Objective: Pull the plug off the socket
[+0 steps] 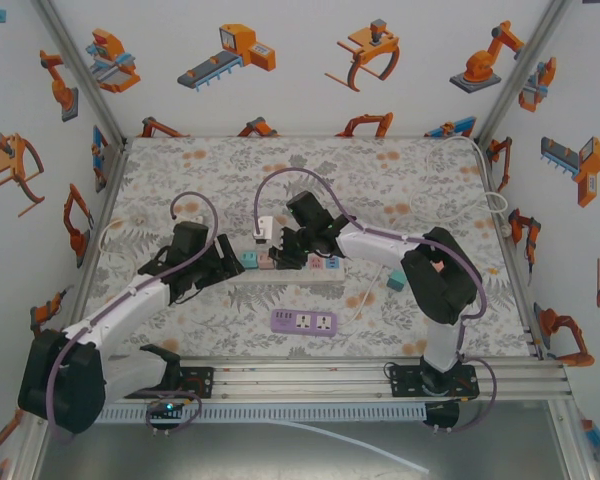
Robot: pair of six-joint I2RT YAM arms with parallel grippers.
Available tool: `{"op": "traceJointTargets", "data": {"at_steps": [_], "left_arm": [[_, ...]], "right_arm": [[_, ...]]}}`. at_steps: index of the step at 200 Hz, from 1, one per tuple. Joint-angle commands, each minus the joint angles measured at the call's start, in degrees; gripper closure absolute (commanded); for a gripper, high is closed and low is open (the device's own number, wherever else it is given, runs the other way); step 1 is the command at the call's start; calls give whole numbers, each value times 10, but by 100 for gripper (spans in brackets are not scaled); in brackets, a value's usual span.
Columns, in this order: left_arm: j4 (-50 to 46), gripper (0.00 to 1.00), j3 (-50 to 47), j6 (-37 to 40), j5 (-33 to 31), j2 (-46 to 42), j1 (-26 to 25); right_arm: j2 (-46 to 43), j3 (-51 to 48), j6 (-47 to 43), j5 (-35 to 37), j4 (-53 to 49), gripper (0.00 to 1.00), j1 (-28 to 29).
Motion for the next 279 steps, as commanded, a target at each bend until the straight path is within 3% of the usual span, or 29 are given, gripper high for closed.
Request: {"op": "traceJointTargets", "data": {"at_steps": [1, 37, 164, 221, 279], "left_arm": [[24, 36, 2, -6, -2, 24, 4], [45, 37, 7, -2, 0, 71, 4], [63, 47, 2, 15, 41, 134, 2], [4, 48, -18, 17, -36, 135, -28], [-10, 48, -21, 18, -67, 125, -38]], "right_arm": [[7, 16, -14, -21, 8, 75, 3], [7, 19, -15, -32, 13, 81, 3], [5, 18, 8, -69, 41, 83, 3], [-12, 31, 23, -70, 43, 86, 3], [-25, 35, 32, -64, 45, 89, 3]]}}
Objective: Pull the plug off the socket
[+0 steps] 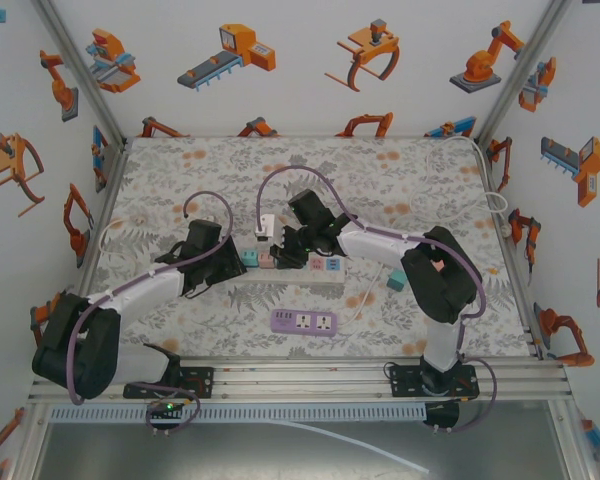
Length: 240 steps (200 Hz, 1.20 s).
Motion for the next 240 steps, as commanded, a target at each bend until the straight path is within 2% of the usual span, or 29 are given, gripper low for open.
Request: {"op": "traceJointTargets", "data": {"at_steps": [1, 150, 215, 240], "left_arm": [[-75, 48, -28, 16, -37, 25, -14], [-75, 49, -29, 17, -38, 23, -20], [-92, 49, -21, 16, -33, -19, -20], [-100, 48, -17, 19, -21, -55, -21]], "right_arm": [[-26, 33, 18, -48, 43, 89, 10], [-53, 6, 46, -18, 80, 92, 8], [-118, -44, 123, 33, 152, 94, -2], [-151, -62, 203, 81, 177, 95, -3]]}}
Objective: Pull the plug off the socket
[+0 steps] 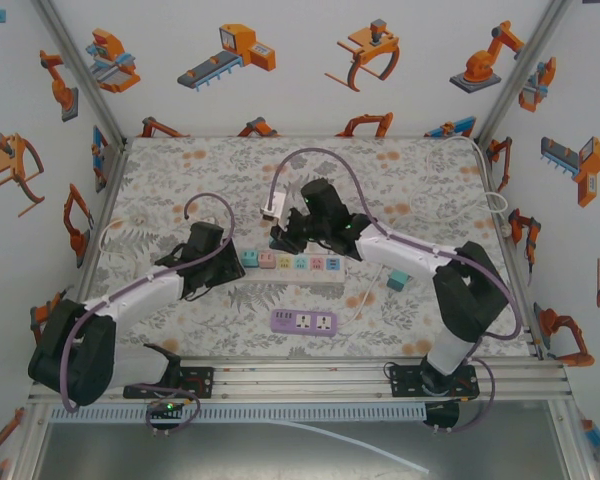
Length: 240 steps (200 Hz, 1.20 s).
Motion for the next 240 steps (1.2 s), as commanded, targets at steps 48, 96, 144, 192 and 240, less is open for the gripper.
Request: {"op": "traceJointTargets", "data": {"at_steps": [48, 96, 144, 192, 240], "left_arm": [[-86, 42, 5, 42, 30, -135, -7], [-61, 32, 16, 128, 181, -268, -37], [-26, 23, 23, 163, 224, -321, -59], [-9, 14, 22, 183, 229, -323, -63], [-21, 3, 9, 175, 144, -324, -64]], "right_arm": [[-135, -42, 356, 194, 7, 93, -31], [-287, -192, 610, 153, -26, 94, -183], [-496, -289, 651, 250, -173, 93, -267], [-617, -360, 679, 288, -274, 92, -278], [-656, -455, 723, 269, -313, 90, -278]]}}
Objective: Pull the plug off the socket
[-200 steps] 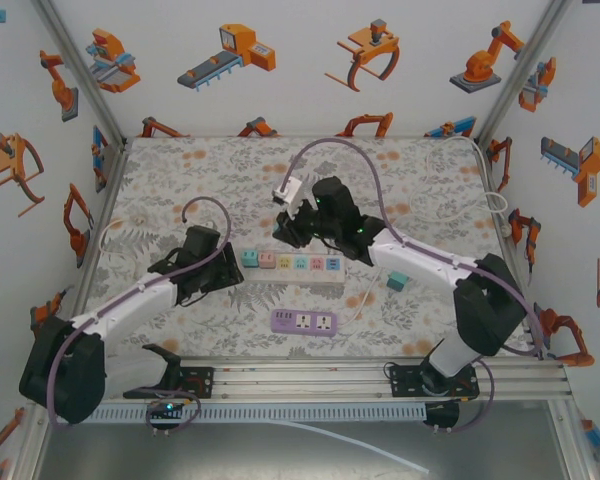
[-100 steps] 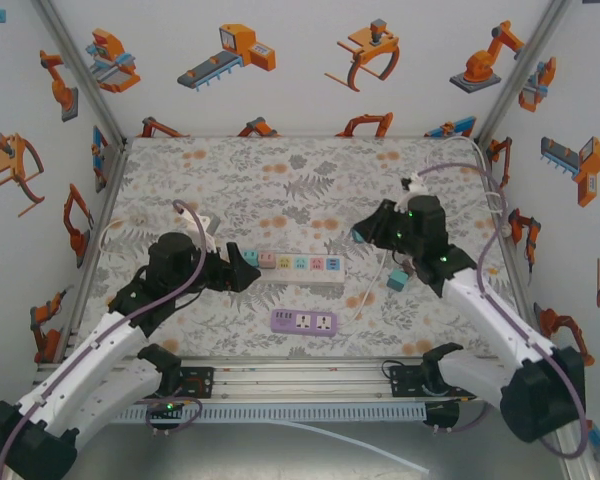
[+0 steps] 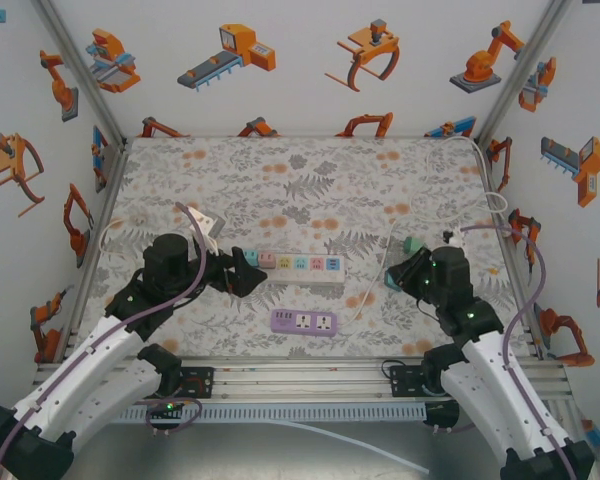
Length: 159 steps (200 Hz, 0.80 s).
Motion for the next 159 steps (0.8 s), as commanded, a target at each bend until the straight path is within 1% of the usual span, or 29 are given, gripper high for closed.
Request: {"op": "traceJointTargets", "data": {"at_steps": [1, 17, 34, 45, 64, 101, 133, 159], "left_arm": [[6, 3, -2, 9, -51, -6, -2], [-6, 3, -2, 4, -78, -10, -2], [-25, 3, -1, -1, -109, -11, -2], [-27, 3, -5, -3, -119, -13, -2], [-19, 3, -13, -9, -120, -15, -2], [-16, 3, -15, -17, -123, -12, -2], [-17, 3, -12, -19, -130, -7, -2], [-16, 3, -11, -20, -139, -1, -2]], "right_arm": [[-21, -47, 41, -6, -26, 90, -2], [-30, -78, 48, -12, -17, 89, -2], [-40, -102, 55, -3, -17, 86, -3], [-43, -120, 66, 1, -9, 82, -2], [-41, -143, 73, -1, 15, 73, -3], [-23, -128, 69, 20, -4, 56, -3], [-9, -110, 88, 66, -42, 46, -3], [-18, -97, 84, 95, -71, 39, -2]]}}
